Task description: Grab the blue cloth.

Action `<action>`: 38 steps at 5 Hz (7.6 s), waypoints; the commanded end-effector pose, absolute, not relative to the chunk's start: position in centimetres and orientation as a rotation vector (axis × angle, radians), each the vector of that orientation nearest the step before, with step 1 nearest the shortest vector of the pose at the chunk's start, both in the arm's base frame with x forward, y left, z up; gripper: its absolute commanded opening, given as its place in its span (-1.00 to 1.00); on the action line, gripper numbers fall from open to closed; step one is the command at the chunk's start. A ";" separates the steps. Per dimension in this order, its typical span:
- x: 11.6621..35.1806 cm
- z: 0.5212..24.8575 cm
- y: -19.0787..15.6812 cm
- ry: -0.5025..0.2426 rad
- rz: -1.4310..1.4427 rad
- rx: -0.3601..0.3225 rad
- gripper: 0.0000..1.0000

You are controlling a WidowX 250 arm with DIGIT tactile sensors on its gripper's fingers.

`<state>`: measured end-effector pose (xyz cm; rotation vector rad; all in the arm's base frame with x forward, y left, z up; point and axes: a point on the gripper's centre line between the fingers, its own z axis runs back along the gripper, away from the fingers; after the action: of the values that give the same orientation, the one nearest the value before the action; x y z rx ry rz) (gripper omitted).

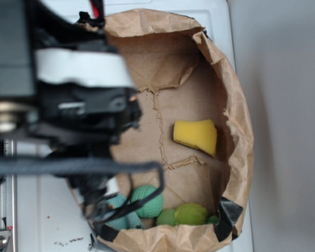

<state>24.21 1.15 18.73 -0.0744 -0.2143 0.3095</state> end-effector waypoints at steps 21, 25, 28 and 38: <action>25.6 16.2 -1.9 -0.007 0.583 -0.329 -1.00; 25.2 8.1 -4.6 -0.002 0.389 -0.223 1.00; 26.1 1.8 -6.7 0.069 0.217 -0.202 1.00; 26.1 13.6 -3.7 -0.119 0.405 -0.365 -1.00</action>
<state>26.05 -4.84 11.95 -0.3503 -0.0389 0.3992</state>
